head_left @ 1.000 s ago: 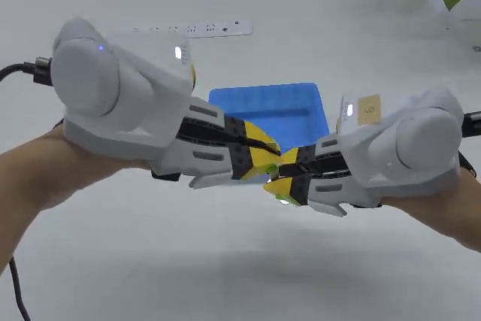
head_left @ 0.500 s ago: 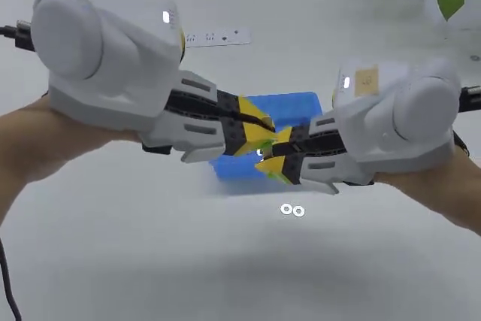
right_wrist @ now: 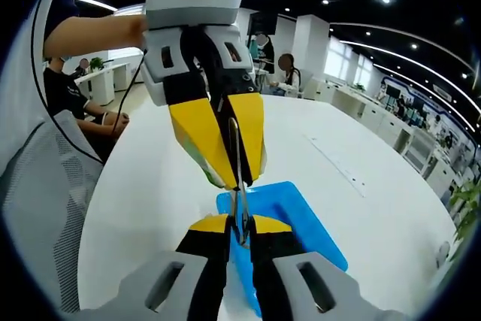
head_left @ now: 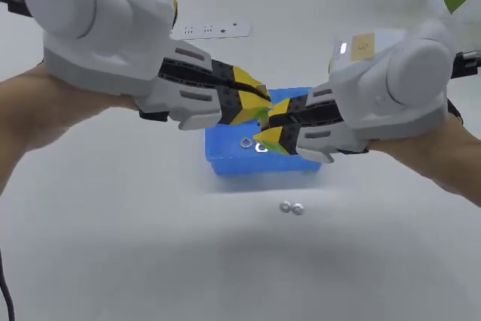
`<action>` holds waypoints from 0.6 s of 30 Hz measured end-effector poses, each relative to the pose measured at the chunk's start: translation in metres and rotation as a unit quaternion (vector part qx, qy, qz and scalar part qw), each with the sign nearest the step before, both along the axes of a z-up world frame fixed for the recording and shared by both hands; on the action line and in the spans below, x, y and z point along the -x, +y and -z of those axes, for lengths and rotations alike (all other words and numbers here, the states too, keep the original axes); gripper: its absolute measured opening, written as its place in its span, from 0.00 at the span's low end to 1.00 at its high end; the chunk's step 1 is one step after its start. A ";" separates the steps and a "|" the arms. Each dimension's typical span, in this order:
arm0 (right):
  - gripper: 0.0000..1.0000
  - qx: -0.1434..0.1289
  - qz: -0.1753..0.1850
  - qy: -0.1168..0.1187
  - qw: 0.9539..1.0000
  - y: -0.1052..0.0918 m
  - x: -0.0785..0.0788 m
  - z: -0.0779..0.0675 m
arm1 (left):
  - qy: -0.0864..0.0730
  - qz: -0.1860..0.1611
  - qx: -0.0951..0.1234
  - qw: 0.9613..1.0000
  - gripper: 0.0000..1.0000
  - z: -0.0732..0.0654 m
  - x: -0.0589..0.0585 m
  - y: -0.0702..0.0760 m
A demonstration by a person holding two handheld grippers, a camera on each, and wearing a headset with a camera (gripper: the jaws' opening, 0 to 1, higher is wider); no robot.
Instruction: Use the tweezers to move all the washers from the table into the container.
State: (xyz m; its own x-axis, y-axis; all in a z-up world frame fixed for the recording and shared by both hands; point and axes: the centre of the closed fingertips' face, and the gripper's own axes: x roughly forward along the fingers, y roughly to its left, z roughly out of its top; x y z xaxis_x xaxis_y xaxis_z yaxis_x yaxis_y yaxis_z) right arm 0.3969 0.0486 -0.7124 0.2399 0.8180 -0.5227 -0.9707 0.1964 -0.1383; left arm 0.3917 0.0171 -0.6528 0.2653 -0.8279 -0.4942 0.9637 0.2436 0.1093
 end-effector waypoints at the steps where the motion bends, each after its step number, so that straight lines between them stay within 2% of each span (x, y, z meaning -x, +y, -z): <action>1: 0.11 0.001 0.001 0.000 1.000 -0.001 -0.002 0.001 | 0.000 0.002 -0.001 1.000 0.07 0.001 -0.002 -0.001; 8: 0.11 0.013 0.008 0.000 1.000 -0.007 -0.016 0.014 | 0.008 -0.002 -0.003 1.000 0.07 0.015 -0.017 -0.005; 18: 0.11 0.021 0.021 0.018 0.999 -0.011 -0.034 0.035 | 0.022 -0.008 -0.009 1.000 0.07 0.035 -0.037 -0.008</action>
